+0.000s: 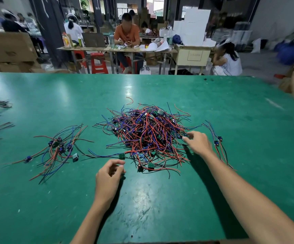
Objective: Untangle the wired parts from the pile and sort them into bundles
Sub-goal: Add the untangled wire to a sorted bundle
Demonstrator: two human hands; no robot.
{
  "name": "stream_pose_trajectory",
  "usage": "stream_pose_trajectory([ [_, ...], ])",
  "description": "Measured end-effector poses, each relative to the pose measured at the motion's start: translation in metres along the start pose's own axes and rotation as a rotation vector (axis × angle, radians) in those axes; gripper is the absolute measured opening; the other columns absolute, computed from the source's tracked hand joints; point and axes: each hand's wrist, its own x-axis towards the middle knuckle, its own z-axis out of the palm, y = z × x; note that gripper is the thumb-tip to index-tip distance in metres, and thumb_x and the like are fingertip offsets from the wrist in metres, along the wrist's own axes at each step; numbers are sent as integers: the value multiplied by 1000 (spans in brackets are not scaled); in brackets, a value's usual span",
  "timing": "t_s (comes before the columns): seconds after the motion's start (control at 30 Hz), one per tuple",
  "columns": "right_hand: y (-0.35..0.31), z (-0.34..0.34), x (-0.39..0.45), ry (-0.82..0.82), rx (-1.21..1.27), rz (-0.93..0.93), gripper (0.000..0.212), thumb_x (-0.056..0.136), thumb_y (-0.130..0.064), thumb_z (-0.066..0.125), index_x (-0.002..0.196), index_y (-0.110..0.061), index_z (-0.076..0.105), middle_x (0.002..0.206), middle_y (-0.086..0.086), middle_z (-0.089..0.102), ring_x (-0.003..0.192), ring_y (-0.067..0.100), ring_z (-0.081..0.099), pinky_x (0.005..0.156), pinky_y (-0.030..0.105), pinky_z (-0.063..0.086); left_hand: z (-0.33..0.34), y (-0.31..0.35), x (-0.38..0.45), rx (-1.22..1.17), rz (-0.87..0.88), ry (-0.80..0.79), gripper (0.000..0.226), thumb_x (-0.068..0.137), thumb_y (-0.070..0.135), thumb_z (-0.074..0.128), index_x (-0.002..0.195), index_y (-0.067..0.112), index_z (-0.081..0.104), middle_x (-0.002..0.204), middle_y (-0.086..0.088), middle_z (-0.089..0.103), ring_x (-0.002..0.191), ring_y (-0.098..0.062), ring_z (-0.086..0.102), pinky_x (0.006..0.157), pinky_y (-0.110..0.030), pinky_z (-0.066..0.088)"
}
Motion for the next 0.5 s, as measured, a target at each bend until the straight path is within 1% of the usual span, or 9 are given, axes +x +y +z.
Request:
stream_pose_trajectory([
  [0.03, -6, 8, 1, 4, -38, 29, 34, 99, -40, 62, 125, -21, 70, 121, 7, 72, 114, 27, 64, 99, 37, 47, 0, 1, -1, -5, -3, -1, 28, 93, 6, 64, 87, 31, 73, 73, -4, 73, 68, -12, 68, 71, -36, 57],
  [0.1, -14, 21, -1, 111, -86, 87, 27, 100, -41, 60, 112, -23, 76, 106, 7, 76, 106, 26, 65, 99, 35, 39, -1, 1, -2, -6, -3, 3, 29, 93, 5, 64, 87, 32, 72, 72, -4, 73, 67, -11, 67, 71, -38, 56],
  [0.17, -17, 26, -5, 230, 45, 151, 26, 100, -41, 58, 104, -23, 76, 94, 5, 76, 98, 26, 67, 101, 37, 37, -2, 2, -3, -2, 0, 9, 29, 92, 5, 63, 86, 32, 72, 72, -4, 72, 66, -12, 65, 73, -41, 57],
  [0.2, -19, 24, -7, 283, 184, 173, 26, 101, -41, 57, 104, -23, 75, 90, 5, 76, 93, 27, 69, 101, 39, 41, -3, 3, -4, -5, -4, 9, 29, 92, 4, 63, 86, 31, 72, 71, -4, 72, 66, -13, 65, 74, -43, 57],
  [0.27, -27, 18, -18, 388, 443, 166, 24, 101, -39, 53, 101, -22, 71, 82, 3, 74, 82, 28, 70, 85, 43, 56, -2, 5, -5, -6, -15, 1, 27, 92, 5, 64, 86, 29, 72, 72, -4, 72, 68, -16, 66, 75, -47, 57],
  [0.33, -38, 12, -39, 478, 581, 68, 17, 101, -38, 53, 97, -28, 66, 72, -4, 70, 73, 21, 69, 71, 39, 56, 0, 10, -7, -14, -11, -6, 24, 93, 5, 65, 87, 27, 73, 73, -5, 71, 71, -20, 66, 74, -48, 57],
  [0.4, -50, 11, -67, 546, 642, -73, 12, 101, -39, 53, 97, -32, 62, 66, -9, 68, 64, 9, 64, 65, 30, 50, 5, 16, -11, -17, 29, -24, 21, 94, 8, 65, 88, 26, 75, 74, -4, 72, 70, -18, 65, 67, -40, 54],
  [0.47, -58, 16, -98, 544, 644, -225, 9, 101, -41, 50, 100, -37, 58, 70, -15, 69, 60, 3, 61, 60, 18, 43, 16, 29, -15, -49, 41, -118, 19, 99, 17, 61, 95, 26, 77, 78, -4, 74, 65, -14, 61, 61, -29, 49],
  [0.5, -62, 22, -113, 518, 632, -300, 8, 101, -40, 50, 102, -38, 58, 73, -16, 69, 61, 2, 61, 60, 18, 43, 24, 38, -17, -99, 7, -189, 22, 102, 22, 55, 100, 24, 77, 82, -5, 76, 63, -13, 61, 59, -25, 48],
])
